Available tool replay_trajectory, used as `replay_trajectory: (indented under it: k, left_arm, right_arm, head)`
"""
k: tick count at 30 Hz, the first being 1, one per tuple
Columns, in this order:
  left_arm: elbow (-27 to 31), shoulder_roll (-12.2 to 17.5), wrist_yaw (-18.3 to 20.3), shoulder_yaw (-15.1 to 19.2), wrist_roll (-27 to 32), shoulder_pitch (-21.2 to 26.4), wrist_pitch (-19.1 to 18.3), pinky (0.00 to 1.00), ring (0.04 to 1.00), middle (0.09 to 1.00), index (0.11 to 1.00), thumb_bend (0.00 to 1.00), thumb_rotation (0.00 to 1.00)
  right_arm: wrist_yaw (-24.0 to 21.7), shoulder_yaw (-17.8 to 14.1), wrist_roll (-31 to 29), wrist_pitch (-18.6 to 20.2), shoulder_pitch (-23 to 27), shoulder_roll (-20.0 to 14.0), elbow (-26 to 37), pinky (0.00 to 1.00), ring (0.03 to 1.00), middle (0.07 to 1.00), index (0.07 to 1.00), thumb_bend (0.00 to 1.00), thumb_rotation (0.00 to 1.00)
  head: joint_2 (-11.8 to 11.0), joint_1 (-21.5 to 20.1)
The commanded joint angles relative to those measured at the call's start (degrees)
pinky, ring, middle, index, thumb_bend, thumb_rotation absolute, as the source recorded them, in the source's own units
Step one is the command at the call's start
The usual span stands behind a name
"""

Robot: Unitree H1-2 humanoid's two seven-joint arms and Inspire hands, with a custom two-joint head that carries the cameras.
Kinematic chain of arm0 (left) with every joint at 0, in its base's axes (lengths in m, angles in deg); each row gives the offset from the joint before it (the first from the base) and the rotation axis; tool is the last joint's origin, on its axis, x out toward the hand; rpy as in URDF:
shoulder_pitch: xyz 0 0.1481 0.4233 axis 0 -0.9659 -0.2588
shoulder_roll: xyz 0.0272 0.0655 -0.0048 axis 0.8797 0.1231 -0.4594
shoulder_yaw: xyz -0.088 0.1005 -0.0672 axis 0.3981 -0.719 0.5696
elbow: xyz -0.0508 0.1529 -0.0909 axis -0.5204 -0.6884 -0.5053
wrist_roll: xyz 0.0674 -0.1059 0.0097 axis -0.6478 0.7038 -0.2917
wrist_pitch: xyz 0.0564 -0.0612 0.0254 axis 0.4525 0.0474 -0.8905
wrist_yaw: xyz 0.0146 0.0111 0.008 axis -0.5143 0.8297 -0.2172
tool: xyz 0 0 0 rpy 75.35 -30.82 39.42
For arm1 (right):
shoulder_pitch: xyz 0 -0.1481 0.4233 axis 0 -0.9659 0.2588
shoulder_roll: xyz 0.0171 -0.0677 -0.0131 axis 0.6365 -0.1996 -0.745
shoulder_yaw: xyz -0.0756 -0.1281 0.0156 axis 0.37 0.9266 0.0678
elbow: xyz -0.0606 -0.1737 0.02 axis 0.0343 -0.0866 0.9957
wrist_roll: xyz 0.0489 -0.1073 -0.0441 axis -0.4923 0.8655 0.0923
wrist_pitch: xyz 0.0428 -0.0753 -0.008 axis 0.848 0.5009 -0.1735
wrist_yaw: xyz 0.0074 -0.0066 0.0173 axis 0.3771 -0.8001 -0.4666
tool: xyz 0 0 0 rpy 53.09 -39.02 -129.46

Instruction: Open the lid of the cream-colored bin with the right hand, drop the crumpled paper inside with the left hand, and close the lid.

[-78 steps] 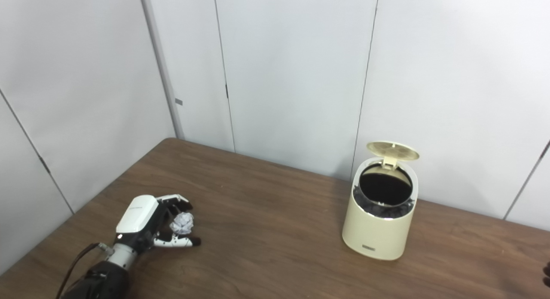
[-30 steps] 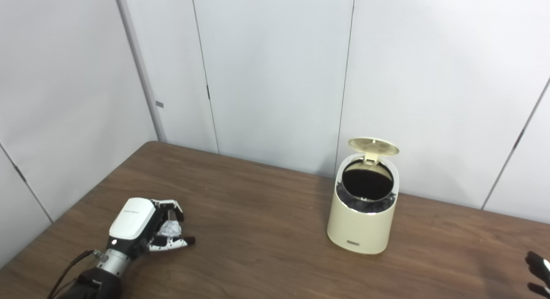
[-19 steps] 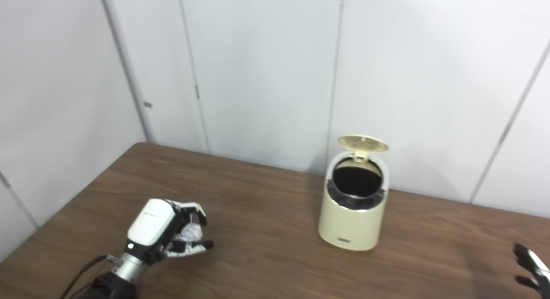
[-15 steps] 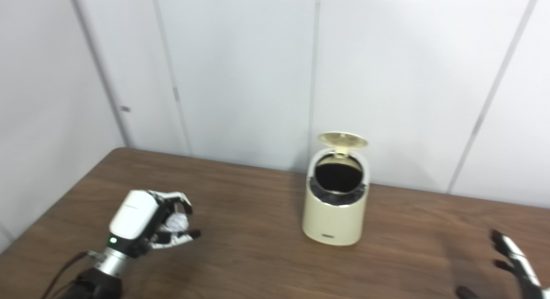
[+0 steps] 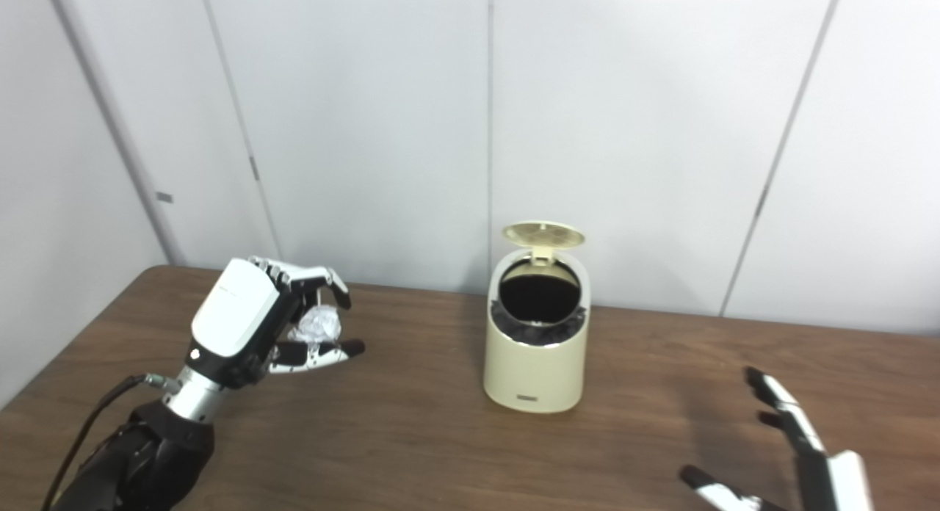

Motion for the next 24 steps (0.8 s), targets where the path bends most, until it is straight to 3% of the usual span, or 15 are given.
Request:
replay_trajectory:
  k: [1, 7, 15, 24]
  left_arm:
    - [2.9, -0.2, 1.2, 0.5, 1.4, 3.8, 0.1, 0.11, 0.143, 0.199, 0.47, 0.51, 0.03]
    - [4.3, -3.6, 5.0, -0.3, 1.1, 8.1, -0.2, 0.12, 0.15, 0.214, 0.47, 0.51, 0.03]
    - [1.1, -6.7, 6.6, -2.1, 1.5, 12.1, 2.4, 0.13, 0.166, 0.228, 0.47, 0.51, 0.03]
    - [-3.2, -9.5, 5.2, -4.1, -0.3, 14.7, 4.4, 0.13, 0.164, 0.221, 0.47, 0.51, 0.03]
  right_arm:
    - [1.2, 1.6, -0.2, 0.2, -0.1, 3.3, 0.1, 0.77, 0.848, 0.854, 0.852, 0.74, 0.49]
    - [1.3, 2.2, 0.0, 1.5, 0.0, 4.4, -0.2, 0.78, 0.853, 0.861, 0.858, 0.78, 0.51]
    - [2.0, 2.9, 1.0, 2.6, -0.4, 5.2, -0.4, 0.79, 0.859, 0.869, 0.87, 0.8, 0.53]
    - [3.2, 3.8, 1.3, 2.3, -0.3, 5.9, -1.1, 0.78, 0.854, 0.866, 0.866, 0.85, 0.58]
  head:
    - [-0.2, -0.7]
    - [-0.5, -3.2]
    - [-0.3, -5.3]
    - [-0.2, -7.2]
